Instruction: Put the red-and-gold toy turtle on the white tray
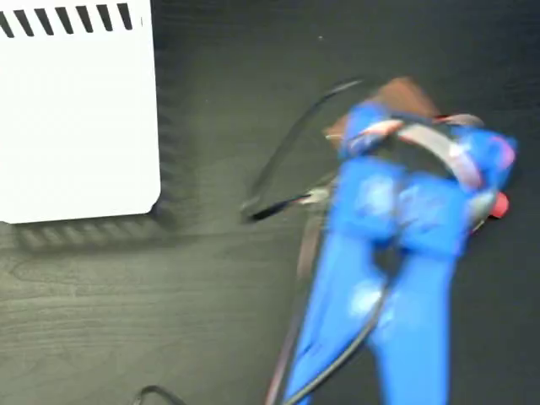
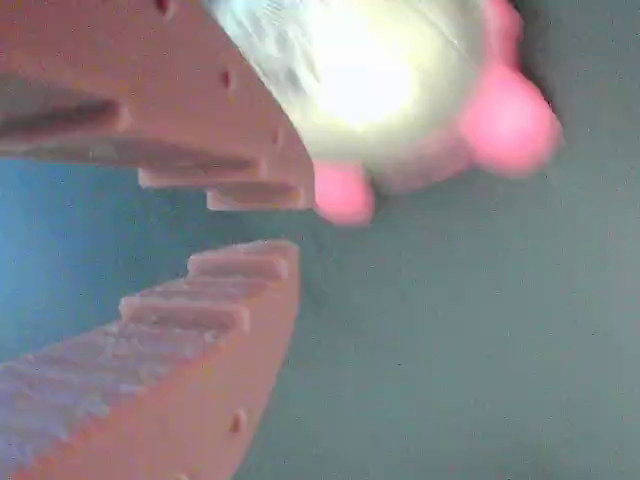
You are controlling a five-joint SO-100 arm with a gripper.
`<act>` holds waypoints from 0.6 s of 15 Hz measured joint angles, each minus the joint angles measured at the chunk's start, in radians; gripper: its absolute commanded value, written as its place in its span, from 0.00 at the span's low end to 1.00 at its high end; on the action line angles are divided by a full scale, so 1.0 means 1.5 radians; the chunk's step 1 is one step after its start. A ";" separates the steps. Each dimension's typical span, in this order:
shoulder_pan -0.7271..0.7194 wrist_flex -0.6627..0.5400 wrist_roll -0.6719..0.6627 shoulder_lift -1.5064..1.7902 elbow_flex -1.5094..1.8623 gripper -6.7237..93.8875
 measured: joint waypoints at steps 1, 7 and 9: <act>0.031 -0.006 -0.052 -0.008 -0.007 0.07; 0.161 -0.045 -0.221 -0.047 -0.009 0.07; 0.176 -0.045 -0.226 -0.062 -0.009 0.20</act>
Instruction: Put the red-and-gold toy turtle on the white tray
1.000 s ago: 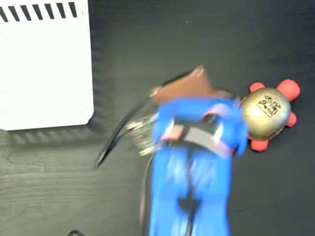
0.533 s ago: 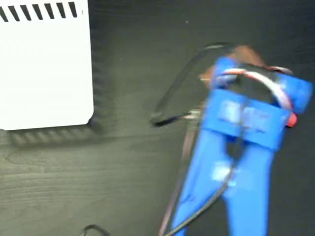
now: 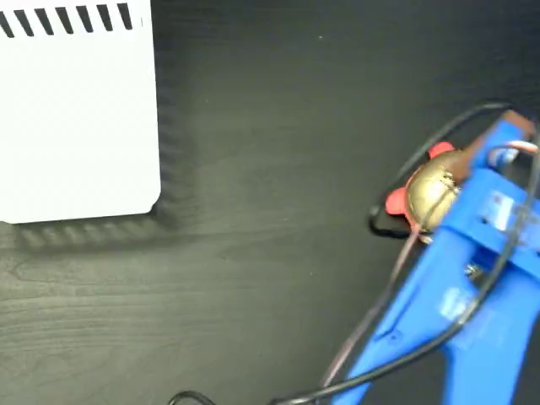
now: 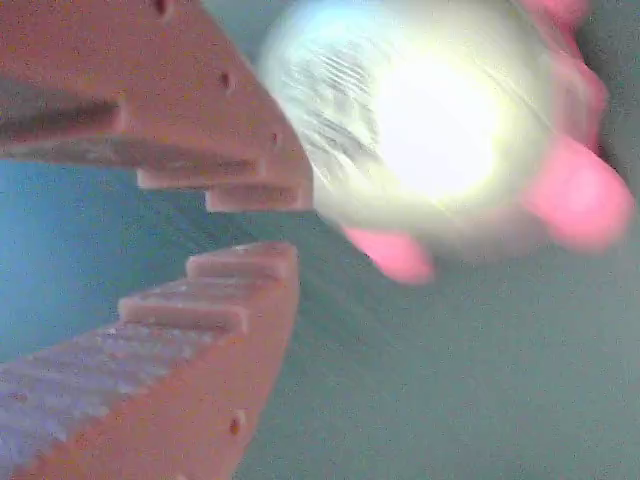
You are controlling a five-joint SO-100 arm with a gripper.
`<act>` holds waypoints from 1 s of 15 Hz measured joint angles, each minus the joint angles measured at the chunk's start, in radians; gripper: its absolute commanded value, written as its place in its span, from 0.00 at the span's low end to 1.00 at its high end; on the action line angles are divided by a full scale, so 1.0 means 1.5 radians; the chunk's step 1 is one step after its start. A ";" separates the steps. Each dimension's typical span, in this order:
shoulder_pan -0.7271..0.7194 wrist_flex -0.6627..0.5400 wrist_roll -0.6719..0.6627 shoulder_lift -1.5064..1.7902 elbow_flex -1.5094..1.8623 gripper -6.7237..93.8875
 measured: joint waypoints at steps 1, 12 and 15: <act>0.008 0.000 -0.003 -0.007 0.000 0.36; 0.012 0.031 -0.044 -0.085 -0.025 0.60; -0.009 -0.053 -0.019 -0.140 -0.025 0.60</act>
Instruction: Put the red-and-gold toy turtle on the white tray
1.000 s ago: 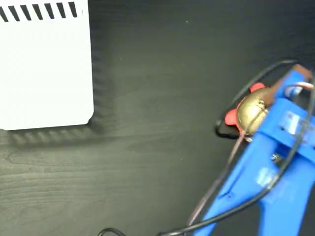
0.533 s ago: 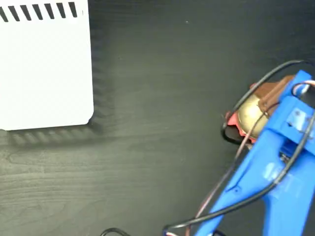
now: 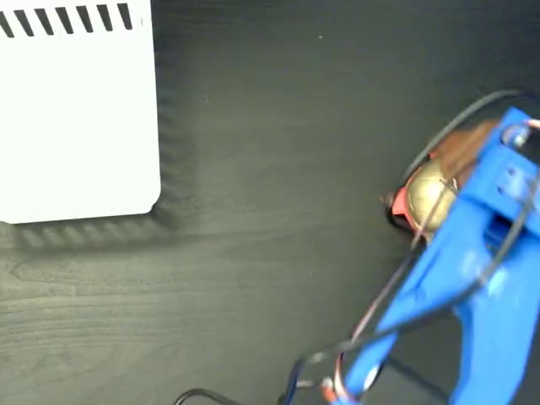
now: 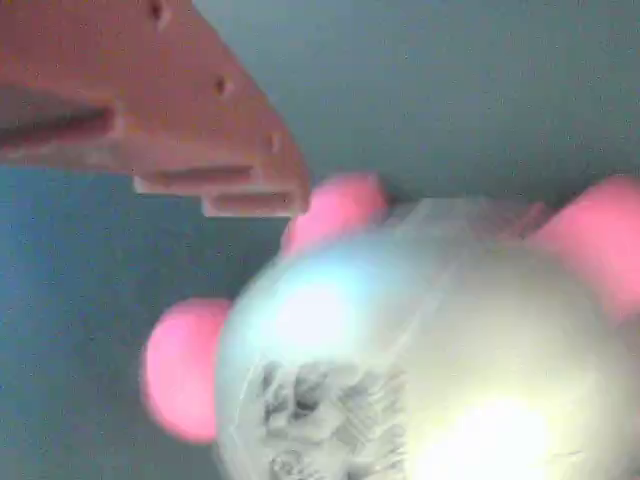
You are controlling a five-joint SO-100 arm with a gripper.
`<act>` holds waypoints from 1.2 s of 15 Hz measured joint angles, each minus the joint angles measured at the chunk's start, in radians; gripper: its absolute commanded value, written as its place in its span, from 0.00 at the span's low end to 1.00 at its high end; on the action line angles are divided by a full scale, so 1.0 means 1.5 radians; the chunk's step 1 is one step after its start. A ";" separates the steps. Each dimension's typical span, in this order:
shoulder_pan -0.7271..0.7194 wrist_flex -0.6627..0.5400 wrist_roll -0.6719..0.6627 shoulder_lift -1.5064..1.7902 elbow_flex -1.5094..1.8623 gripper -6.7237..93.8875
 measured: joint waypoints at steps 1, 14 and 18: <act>0.001 -0.011 0.007 -0.013 0.000 0.60; 0.005 -0.041 0.018 -0.074 0.025 0.60; 0.006 -0.066 0.019 -0.081 0.037 0.57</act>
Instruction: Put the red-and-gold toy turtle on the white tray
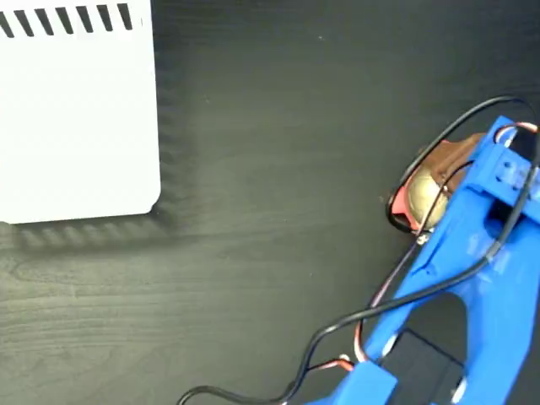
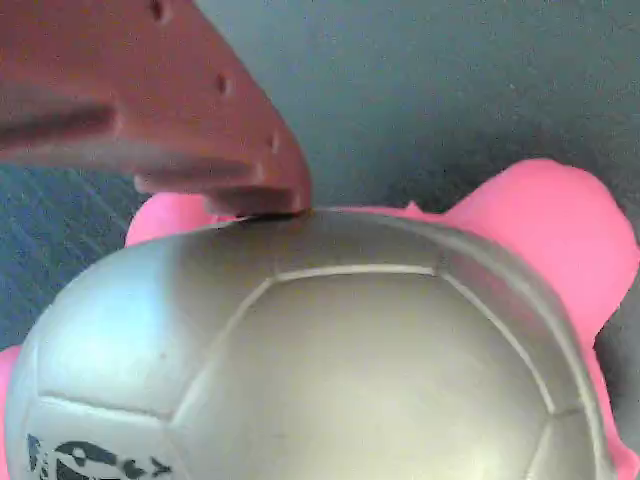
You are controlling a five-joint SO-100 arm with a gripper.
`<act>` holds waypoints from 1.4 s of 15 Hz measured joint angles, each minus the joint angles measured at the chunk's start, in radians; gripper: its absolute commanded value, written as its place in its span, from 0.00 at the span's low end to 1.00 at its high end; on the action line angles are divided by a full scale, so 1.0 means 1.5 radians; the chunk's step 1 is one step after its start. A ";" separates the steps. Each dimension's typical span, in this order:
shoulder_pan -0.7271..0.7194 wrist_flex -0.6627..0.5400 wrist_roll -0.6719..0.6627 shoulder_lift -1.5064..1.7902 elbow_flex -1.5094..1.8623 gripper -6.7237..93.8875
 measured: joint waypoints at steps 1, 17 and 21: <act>0.001 -0.006 -0.002 0.001 0.005 0.55; -0.016 0.002 0.094 0.001 -0.019 0.07; -0.057 0.208 0.206 -0.018 -0.253 0.07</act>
